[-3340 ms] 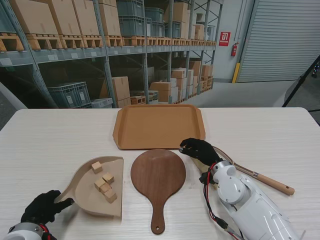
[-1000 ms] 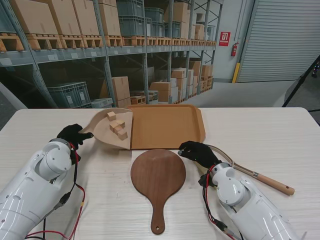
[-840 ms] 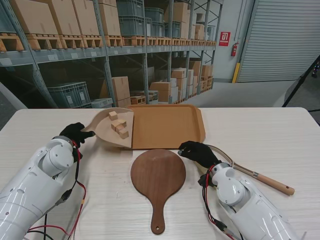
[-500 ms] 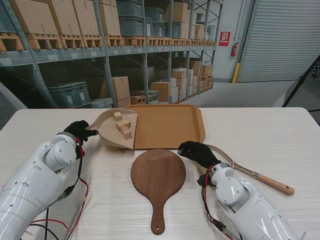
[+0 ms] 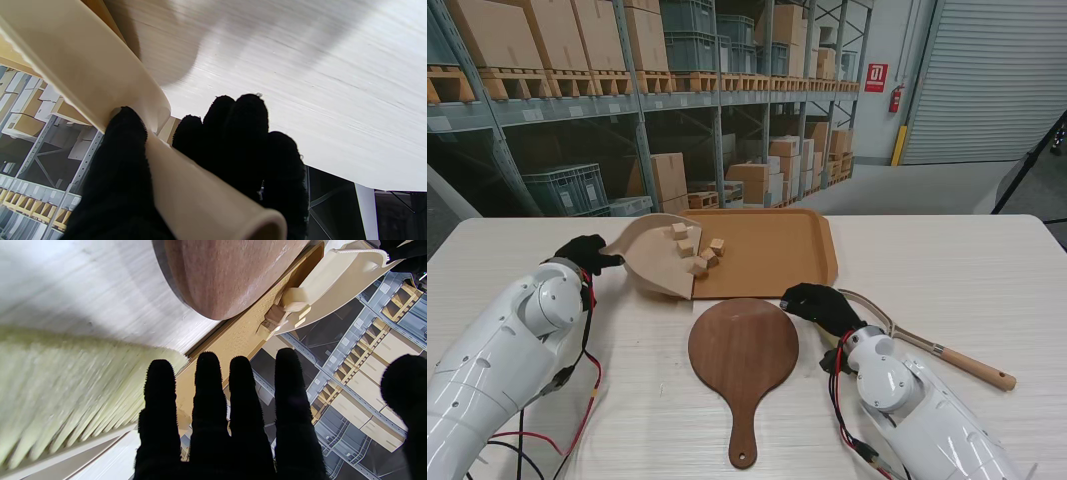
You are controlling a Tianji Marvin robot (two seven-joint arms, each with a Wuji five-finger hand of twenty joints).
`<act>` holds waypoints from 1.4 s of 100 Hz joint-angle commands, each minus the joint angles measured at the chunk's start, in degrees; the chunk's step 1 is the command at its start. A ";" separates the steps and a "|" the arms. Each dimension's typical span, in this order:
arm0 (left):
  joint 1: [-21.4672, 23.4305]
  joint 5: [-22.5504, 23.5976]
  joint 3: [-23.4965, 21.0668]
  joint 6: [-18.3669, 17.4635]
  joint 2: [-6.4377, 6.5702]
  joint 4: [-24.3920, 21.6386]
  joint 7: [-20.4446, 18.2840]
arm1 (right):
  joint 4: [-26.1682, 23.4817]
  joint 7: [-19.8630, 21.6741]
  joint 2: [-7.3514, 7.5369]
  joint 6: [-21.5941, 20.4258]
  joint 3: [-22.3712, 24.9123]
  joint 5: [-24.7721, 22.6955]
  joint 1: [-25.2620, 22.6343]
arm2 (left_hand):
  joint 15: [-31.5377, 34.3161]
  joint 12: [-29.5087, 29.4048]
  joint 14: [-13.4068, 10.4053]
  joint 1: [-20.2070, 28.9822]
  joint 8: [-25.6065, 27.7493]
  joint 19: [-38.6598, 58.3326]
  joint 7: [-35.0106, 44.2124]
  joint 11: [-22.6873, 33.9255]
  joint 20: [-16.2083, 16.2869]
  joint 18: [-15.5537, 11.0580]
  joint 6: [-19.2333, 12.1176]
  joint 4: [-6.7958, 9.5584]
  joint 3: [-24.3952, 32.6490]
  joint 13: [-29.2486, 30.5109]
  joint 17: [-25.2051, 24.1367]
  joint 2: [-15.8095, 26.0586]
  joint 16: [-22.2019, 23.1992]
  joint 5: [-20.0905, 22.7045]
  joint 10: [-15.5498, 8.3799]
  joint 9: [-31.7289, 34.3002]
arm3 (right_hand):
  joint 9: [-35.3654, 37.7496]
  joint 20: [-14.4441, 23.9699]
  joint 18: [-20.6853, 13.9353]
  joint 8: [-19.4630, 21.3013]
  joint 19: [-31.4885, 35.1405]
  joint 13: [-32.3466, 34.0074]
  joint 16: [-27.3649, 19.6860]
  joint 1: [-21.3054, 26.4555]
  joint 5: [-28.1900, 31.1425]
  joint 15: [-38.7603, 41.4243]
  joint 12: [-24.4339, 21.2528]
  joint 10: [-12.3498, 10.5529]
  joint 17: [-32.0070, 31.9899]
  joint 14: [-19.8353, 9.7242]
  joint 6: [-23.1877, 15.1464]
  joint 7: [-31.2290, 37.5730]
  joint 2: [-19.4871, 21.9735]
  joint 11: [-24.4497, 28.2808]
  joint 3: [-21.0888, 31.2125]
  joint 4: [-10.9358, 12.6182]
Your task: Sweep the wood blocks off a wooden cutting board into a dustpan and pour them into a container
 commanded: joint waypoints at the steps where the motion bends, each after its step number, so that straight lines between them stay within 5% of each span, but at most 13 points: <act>1: -0.70 0.16 -0.15 -0.21 -0.03 -1.15 -0.57 | 0.07 0.61 -0.17 -0.21 -0.22 -0.13 -0.34 | 0.72 -0.61 -13.36 8.77 -1.29 -0.39 6.00 66.99 -0.82 -4.90 0.53 1.54 5.61 2.28 0.90 8.03 -0.33 1.98 -19.63 0.88 | 0.05 1.54 1.32 0.57 0.98 -0.13 0.83 1.77 1.50 0.98 0.56 -0.29 -0.36 -0.12 -0.35 0.73 1.28 0.96 0.99 0.75; 70: 2.50 6.01 -4.13 -1.62 1.23 -4.81 -1.49 | -0.38 0.49 -0.30 0.66 0.02 0.47 -0.54 | 0.44 -1.27 -13.59 8.93 -2.18 -0.44 6.48 67.15 -1.26 -4.59 0.79 1.93 5.79 2.42 1.15 7.73 -0.55 1.99 -19.86 0.88 | 0.01 1.55 1.28 0.93 1.06 -0.20 0.85 1.89 1.18 1.02 0.59 -0.23 -0.33 -0.11 -0.35 0.43 1.23 0.99 1.38 0.71; 140: 20.93 11.21 -19.00 3.61 1.35 -18.78 0.09 | -0.84 0.44 -0.22 0.84 0.24 0.09 -0.63 | 0.40 -1.42 -13.49 8.76 -2.15 -0.38 6.54 67.30 -1.55 -4.62 0.54 1.68 5.64 2.64 1.45 7.97 -0.51 2.10 -19.93 1.06 | 0.03 1.53 1.31 1.03 1.03 -0.17 0.85 2.00 1.08 1.03 0.59 -0.21 -0.39 -0.08 -0.38 0.44 1.31 0.98 1.37 0.70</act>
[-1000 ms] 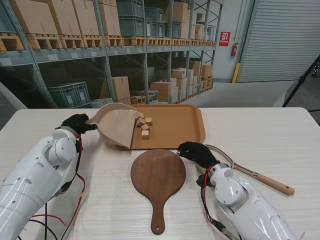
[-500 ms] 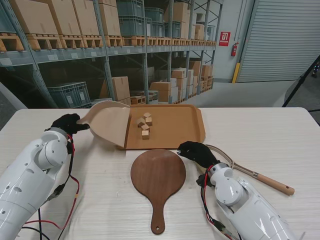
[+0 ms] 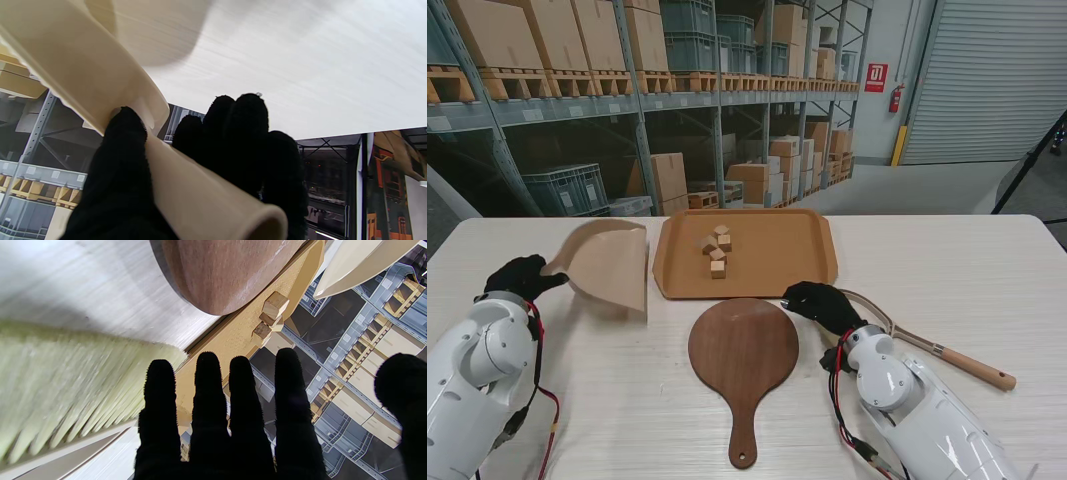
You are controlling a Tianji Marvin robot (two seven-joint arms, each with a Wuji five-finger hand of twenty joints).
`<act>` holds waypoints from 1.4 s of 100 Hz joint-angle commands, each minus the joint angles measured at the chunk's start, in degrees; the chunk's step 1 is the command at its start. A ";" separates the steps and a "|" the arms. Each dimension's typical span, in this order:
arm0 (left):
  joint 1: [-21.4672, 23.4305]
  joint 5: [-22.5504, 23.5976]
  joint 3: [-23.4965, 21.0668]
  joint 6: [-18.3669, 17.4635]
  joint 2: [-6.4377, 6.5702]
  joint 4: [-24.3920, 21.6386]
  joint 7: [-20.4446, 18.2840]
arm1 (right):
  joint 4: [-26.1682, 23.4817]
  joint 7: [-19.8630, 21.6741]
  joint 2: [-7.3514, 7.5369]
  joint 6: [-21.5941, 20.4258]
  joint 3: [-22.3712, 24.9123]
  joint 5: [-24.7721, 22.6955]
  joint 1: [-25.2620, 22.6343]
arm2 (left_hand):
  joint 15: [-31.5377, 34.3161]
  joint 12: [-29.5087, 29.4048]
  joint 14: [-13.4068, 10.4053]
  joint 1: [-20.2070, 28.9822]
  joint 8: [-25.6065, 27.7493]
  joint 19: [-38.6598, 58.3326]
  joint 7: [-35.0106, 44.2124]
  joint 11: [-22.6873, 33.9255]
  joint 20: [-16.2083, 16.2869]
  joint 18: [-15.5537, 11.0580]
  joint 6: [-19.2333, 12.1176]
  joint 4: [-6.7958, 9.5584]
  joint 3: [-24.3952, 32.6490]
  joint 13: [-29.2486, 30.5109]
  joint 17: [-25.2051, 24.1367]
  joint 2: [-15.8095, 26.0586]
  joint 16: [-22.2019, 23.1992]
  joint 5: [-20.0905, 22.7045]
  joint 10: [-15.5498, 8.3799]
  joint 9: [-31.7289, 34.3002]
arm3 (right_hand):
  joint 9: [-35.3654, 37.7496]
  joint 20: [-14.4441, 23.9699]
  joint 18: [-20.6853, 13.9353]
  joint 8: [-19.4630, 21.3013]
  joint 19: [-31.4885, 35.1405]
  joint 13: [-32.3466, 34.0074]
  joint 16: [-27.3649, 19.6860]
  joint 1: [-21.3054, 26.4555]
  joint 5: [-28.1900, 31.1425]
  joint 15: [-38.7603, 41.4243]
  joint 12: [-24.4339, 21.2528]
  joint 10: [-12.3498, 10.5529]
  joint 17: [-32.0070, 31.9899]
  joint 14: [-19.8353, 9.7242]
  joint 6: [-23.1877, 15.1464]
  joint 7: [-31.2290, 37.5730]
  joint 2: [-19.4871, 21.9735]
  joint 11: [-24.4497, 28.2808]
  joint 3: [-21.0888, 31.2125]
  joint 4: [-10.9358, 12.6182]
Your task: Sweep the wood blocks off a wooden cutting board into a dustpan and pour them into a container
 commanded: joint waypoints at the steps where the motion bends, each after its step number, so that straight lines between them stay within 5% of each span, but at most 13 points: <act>1: 1.44 0.05 -0.51 0.36 0.04 -0.33 -0.52 | -0.35 0.74 -0.11 0.07 -0.09 -0.17 -0.52 | 0.50 -0.70 -13.50 8.77 -0.71 -0.12 5.73 67.25 -1.55 -4.61 0.47 1.68 5.65 2.56 0.83 7.98 0.09 2.13 -19.94 1.07 | 0.00 1.52 1.26 0.45 1.03 -0.16 0.85 0.77 1.06 1.02 0.57 -0.24 -0.38 -0.16 -0.37 0.40 1.29 0.97 0.33 0.70; 52: 3.88 -1.03 0.21 3.19 0.00 2.13 -0.67 | -0.74 1.41 0.15 0.39 -0.04 -0.51 -0.91 | -0.85 -1.19 -12.68 7.36 -0.98 -1.08 5.11 65.61 -1.91 -5.11 -1.49 1.04 5.17 0.84 -0.91 9.36 -0.07 0.92 -19.55 -0.54 | 0.11 1.53 1.24 0.58 1.04 -0.08 0.91 0.76 1.23 1.14 0.60 -0.20 -0.39 0.02 -0.47 0.52 1.27 1.03 0.37 0.70; 97: 6.85 -1.72 -1.77 2.58 0.88 0.99 -6.60 | -0.70 1.70 0.18 0.40 -0.27 -0.29 -1.14 | -19.24 -7.75 -6.21 4.69 -7.68 -11.99 -5.48 43.84 -4.15 -4.64 -2.73 0.64 5.21 -11.05 -12.17 7.39 -1.13 -5.69 -10.76 -11.64 | -0.05 1.51 1.24 0.61 0.98 -0.39 0.94 0.69 1.00 1.14 0.61 -0.20 -0.48 0.05 -0.55 0.41 1.32 0.99 0.30 0.69; 111: 7.58 -2.42 -2.56 1.83 1.23 0.02 -9.32 | -0.64 1.70 0.18 0.34 -0.24 -0.29 -1.10 | -25.83 -9.97 -4.51 -0.35 -8.52 -16.45 -13.73 36.64 -5.68 -4.58 -1.95 0.64 4.88 -17.59 -17.34 7.56 -1.79 -8.31 -8.02 -17.85 | -0.06 1.51 1.24 0.62 0.97 -0.36 0.95 0.72 0.98 1.16 0.61 -0.24 -0.49 0.02 -0.61 0.41 1.29 0.98 0.30 0.70; 140: 9.53 -0.27 -4.80 -0.05 1.96 -2.57 -13.37 | -0.64 1.51 0.15 0.46 -0.04 -0.36 -1.09 | -31.45 -11.33 -3.64 -9.78 -9.89 -21.00 -24.58 31.03 -7.91 -4.69 -2.41 0.31 4.43 -25.70 -23.07 5.85 -2.10 -12.34 -5.76 -26.48 | -0.08 1.53 1.30 0.62 0.94 -0.34 0.97 0.72 0.88 1.21 0.62 -0.22 -0.52 -0.02 -0.58 0.39 1.31 0.99 0.28 0.70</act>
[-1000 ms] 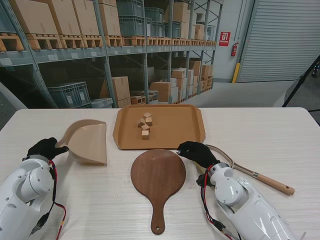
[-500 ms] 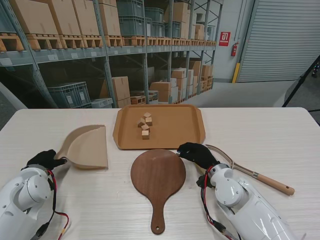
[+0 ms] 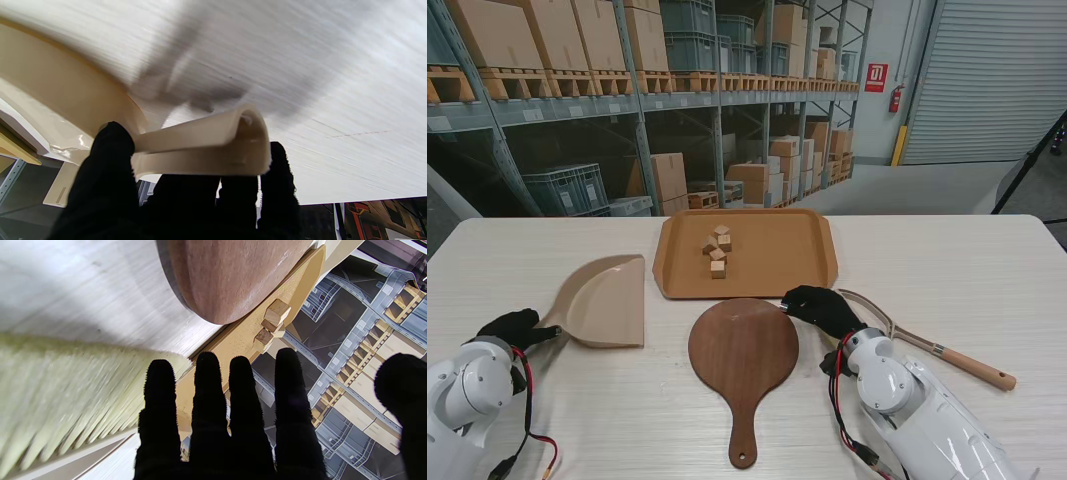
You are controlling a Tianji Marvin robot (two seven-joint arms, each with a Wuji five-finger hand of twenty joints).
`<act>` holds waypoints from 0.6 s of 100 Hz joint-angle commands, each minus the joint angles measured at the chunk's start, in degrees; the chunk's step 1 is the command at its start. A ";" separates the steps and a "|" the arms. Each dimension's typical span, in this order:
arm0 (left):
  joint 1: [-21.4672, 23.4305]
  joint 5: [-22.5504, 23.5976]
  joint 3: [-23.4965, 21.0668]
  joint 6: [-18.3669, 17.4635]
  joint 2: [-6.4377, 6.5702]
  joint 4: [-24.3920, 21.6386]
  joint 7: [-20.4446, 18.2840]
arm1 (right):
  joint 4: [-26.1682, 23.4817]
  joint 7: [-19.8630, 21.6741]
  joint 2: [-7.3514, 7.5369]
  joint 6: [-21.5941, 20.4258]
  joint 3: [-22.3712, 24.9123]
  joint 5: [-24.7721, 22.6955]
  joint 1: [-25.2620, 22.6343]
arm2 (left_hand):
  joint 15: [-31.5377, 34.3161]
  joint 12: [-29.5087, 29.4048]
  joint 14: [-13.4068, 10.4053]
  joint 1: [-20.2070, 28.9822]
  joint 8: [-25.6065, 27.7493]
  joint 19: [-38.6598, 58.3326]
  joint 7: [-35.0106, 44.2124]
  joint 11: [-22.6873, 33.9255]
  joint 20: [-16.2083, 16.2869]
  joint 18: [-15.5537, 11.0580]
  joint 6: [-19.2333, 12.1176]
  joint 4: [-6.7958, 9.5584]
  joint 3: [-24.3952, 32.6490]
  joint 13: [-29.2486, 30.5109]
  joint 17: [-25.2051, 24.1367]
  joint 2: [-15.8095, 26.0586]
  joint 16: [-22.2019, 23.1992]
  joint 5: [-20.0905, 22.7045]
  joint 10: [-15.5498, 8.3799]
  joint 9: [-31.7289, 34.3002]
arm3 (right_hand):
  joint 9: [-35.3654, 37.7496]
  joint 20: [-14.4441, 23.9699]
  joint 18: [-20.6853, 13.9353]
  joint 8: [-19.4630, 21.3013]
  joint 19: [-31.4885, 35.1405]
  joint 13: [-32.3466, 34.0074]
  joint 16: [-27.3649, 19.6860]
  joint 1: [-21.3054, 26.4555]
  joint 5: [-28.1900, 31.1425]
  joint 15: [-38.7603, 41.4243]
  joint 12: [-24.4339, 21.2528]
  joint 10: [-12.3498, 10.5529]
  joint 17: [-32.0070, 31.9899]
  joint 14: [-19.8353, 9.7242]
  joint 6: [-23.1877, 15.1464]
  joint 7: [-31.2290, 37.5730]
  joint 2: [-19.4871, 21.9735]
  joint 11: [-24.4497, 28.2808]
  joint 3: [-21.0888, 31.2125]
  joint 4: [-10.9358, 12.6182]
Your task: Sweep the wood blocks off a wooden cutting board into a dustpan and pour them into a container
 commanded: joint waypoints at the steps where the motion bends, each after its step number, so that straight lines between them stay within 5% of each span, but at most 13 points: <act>1: 0.94 0.47 -0.63 0.25 0.47 -1.58 -2.45 | -0.17 0.68 -0.08 0.19 -0.04 -0.06 -0.47 | -1.46 -0.47 -3.62 -2.27 -1.14 -1.23 -2.23 29.81 -2.12 -0.13 -1.30 -0.28 0.88 -2.66 -1.84 0.92 -0.66 -1.86 -5.39 -3.31 | -0.09 1.53 1.29 0.59 0.94 -0.40 0.97 0.74 0.86 1.16 0.60 -0.28 -0.52 -0.15 -0.60 0.38 1.30 0.98 0.28 0.70; 26: 3.95 2.48 -3.75 -0.38 0.47 -5.52 -3.08 | -0.13 0.59 -0.06 -0.07 0.12 -0.21 -0.41 | -3.72 -1.03 -3.06 -4.54 -1.74 -3.07 -5.38 27.67 -3.12 -0.13 -1.82 -0.33 0.73 -6.43 -4.23 0.52 -0.86 -3.24 -4.47 -7.21 | -0.04 1.53 1.26 0.59 0.91 -0.34 0.97 0.71 0.82 1.16 0.60 -0.14 -0.53 -0.15 -0.58 0.37 1.29 0.98 0.26 0.70; 60: 10.31 3.70 -9.46 -3.95 -0.43 -16.58 -0.79 | -1.24 0.40 0.08 -1.03 0.68 -0.81 -0.39 | -10.32 -3.52 -1.03 -5.68 -2.02 -8.15 -10.65 21.68 -6.43 0.22 -2.94 -0.32 0.91 -11.36 -7.63 -0.37 -2.48 -1.50 -2.79 -10.34 | -0.03 1.52 1.35 0.55 0.78 -0.37 0.95 0.58 0.75 1.07 0.58 -0.13 -0.62 -0.12 -0.65 0.29 1.38 0.88 0.05 0.67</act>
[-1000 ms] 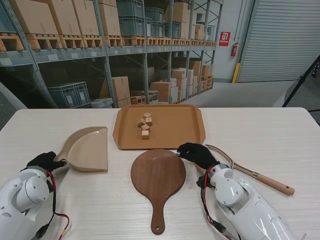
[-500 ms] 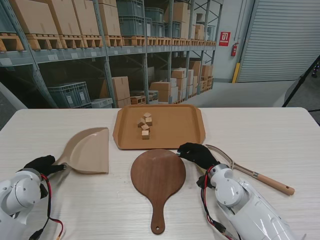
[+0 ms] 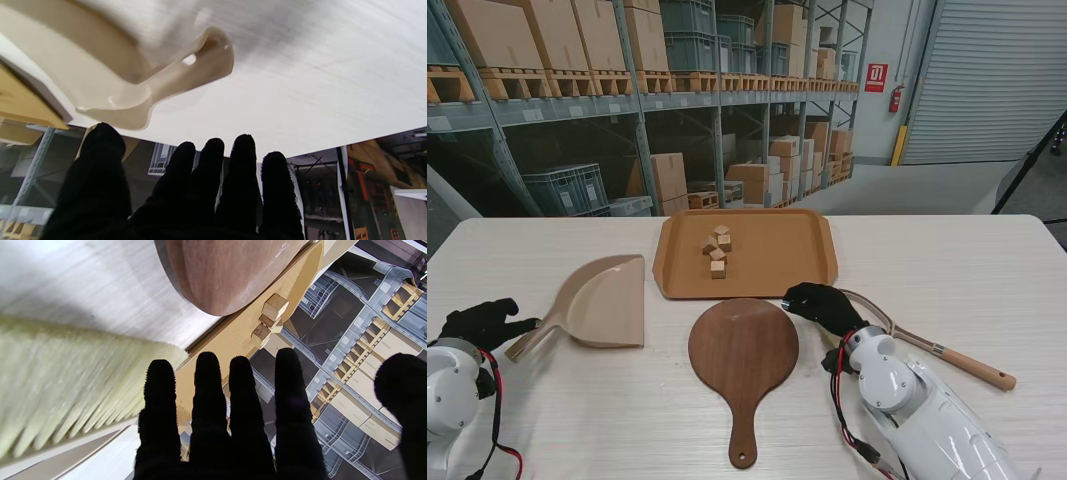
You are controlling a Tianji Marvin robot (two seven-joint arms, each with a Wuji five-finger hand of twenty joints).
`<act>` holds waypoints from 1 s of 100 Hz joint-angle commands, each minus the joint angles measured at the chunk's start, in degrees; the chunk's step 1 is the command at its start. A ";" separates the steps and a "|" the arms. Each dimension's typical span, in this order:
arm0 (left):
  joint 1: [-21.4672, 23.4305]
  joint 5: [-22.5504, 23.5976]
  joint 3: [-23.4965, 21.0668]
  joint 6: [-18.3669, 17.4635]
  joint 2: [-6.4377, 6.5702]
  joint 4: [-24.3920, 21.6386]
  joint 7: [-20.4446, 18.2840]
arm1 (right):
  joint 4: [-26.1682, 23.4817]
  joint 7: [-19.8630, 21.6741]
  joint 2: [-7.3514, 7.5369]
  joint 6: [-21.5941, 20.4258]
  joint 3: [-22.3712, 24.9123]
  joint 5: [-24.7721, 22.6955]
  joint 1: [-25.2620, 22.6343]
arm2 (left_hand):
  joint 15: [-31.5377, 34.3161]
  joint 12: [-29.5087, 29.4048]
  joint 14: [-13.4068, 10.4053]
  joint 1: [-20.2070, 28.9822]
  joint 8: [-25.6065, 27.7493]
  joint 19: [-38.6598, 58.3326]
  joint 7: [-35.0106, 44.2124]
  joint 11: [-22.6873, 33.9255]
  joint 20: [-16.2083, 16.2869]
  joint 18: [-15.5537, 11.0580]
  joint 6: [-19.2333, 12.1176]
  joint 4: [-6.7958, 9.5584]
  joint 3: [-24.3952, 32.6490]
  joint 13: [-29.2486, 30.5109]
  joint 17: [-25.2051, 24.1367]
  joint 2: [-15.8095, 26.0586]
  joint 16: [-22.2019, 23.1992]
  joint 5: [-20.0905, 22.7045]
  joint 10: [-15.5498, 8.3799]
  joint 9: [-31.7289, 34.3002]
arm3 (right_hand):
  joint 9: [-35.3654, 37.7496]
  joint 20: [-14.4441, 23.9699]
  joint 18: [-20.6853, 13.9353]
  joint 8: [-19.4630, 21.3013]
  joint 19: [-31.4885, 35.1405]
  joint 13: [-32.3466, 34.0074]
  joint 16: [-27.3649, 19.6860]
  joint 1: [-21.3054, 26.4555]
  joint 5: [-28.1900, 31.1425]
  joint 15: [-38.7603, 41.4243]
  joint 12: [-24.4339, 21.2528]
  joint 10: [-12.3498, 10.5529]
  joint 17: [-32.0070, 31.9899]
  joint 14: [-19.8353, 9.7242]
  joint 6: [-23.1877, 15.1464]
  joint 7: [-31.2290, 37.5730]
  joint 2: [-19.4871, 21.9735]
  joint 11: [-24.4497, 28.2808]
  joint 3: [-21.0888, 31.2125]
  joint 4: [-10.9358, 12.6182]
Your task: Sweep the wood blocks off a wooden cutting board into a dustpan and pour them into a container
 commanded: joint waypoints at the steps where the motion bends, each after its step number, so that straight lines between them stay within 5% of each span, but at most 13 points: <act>1: 0.86 -0.08 -0.33 -0.61 -0.39 -2.99 0.78 | -1.01 0.55 0.03 -0.54 0.06 -0.29 -0.35 | -1.63 -0.85 -1.01 -1.96 -1.14 -1.51 -1.40 21.11 -2.17 0.29 -1.41 -0.38 0.39 -2.92 -1.39 -0.32 -0.73 0.13 -2.94 -2.57 | -0.03 1.52 1.36 0.55 0.78 -0.36 0.95 0.60 0.72 1.07 0.51 -0.13 -0.63 -0.16 -0.66 0.28 1.40 0.88 0.06 0.67; 16: 1.91 -2.38 -0.06 -2.93 -1.26 -7.74 4.82 | -2.58 -0.01 -0.05 -1.03 0.32 -0.39 -0.31 | -4.78 -2.06 -0.47 -2.85 -0.85 -3.45 -2.92 18.49 -3.44 0.27 -2.29 -0.41 0.32 -4.65 -2.09 -0.23 -1.91 0.97 -2.70 -3.66 | -0.02 1.48 1.40 0.49 0.60 -0.57 0.92 0.06 0.54 0.93 0.47 -0.02 -0.86 -0.11 -0.57 0.11 1.59 0.73 -0.48 0.58; 40: -0.04 -13.64 5.68 -4.74 -2.82 -10.58 10.53 | -5.33 -0.46 -0.11 -1.89 0.26 -0.59 0.18 | -10.21 -7.45 1.68 -5.12 -0.11 -7.65 -3.91 11.59 -5.91 1.68 -3.74 -0.51 0.08 -6.77 -1.99 -0.04 -5.12 2.76 -1.14 -5.37 | -0.43 1.26 1.58 0.24 -0.15 -1.11 0.76 -0.69 -0.07 0.44 0.23 0.34 -1.38 0.09 -0.42 -0.64 2.16 0.02 -2.17 0.53; 60: -2.98 -21.38 12.21 -5.25 -3.80 -10.08 13.28 | -6.72 -1.02 -0.55 -1.72 -0.82 0.34 1.29 | -11.09 -9.63 3.18 -7.35 0.25 -9.13 -3.03 9.72 -6.68 5.37 -6.89 -0.65 -0.03 -3.90 1.61 -0.51 -6.53 5.74 -5.13 -1.03 | -0.81 0.91 1.74 -0.25 -1.30 -1.60 0.37 -1.62 -0.77 -0.49 -0.37 0.63 -1.78 0.26 -0.14 -1.77 2.43 -1.24 -3.77 0.59; 100: -7.46 -31.17 23.84 -6.40 -4.86 -5.34 14.88 | -6.32 -1.33 -1.05 -1.63 -3.36 1.36 2.20 | -7.97 -10.00 2.95 -9.66 -0.48 -6.18 -2.63 9.51 -5.05 6.22 -3.92 -0.77 -0.07 0.24 6.53 0.36 -7.10 12.00 -0.25 3.56 | -0.85 0.78 2.03 -1.95 -3.34 -2.15 -0.53 -3.33 -1.85 -2.59 -1.97 0.34 -1.93 -0.07 -0.12 -4.32 3.37 -3.91 -5.91 0.76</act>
